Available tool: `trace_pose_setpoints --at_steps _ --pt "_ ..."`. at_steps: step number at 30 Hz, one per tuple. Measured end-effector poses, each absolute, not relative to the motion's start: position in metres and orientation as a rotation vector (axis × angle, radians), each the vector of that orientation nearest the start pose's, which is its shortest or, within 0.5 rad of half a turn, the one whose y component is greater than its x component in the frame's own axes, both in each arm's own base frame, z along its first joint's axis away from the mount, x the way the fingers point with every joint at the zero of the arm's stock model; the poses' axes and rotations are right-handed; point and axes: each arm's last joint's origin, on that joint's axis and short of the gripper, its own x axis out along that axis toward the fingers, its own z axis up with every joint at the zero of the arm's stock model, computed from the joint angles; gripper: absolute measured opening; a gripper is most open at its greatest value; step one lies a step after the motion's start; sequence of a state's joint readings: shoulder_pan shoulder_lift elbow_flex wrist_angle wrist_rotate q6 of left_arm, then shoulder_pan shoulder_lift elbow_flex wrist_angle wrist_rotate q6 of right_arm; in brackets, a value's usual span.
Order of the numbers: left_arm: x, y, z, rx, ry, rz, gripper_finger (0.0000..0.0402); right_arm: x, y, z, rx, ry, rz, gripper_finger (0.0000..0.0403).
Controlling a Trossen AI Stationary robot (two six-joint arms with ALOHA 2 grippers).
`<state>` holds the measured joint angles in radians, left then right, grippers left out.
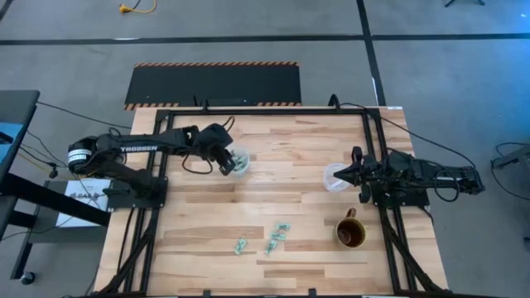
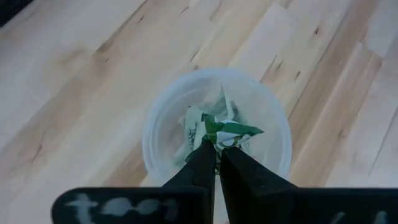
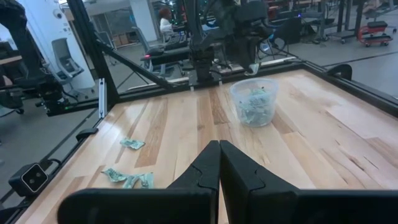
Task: Pick and place Stevia / Truvia into bins
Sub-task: Put the green truvia packet into the left transparent container, then put the white stevia packet into the left transparent container
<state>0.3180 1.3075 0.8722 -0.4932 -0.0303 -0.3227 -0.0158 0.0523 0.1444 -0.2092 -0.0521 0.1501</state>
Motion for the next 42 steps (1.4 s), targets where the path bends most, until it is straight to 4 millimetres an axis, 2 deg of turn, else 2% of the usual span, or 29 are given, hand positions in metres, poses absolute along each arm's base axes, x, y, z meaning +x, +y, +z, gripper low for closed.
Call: trace_pose_setpoints --at_steps 8,17,21,26,33,35,38,42 --pt "0.246 0.081 0.233 -0.434 0.849 0.435 0.0027 0.091 0.0 0.188 0.154 0.119 0.028 0.0" --pt "0.248 0.08 0.235 -0.421 0.831 0.382 0.0094 0.091 0.0 0.188 0.154 0.12 0.028 0.0" --pt "0.252 0.081 0.238 -0.415 0.784 0.344 0.0108 0.091 0.0 0.188 0.154 0.119 0.028 0.0" --pt "0.255 0.068 0.254 -0.326 0.677 0.218 0.0088 0.091 0.0 0.188 0.154 0.12 0.028 0.0" --pt "0.23 0.03 0.291 -0.104 0.462 0.12 0.002 0.091 0.0 0.188 0.154 0.12 0.027 0.0" --pt "0.218 0.022 0.291 -0.089 0.408 0.096 0.0006 0.091 0.0 0.188 0.154 0.12 0.027 0.0" --pt "0.205 0.015 0.286 -0.102 0.32 0.083 0.0005 0.091 0.0 0.188 0.154 0.12 0.027 0.0" --pt "0.199 0.011 0.276 -0.109 0.266 0.069 0.0008 0.091 0.0 0.188 0.154 0.12 0.028 0.0"
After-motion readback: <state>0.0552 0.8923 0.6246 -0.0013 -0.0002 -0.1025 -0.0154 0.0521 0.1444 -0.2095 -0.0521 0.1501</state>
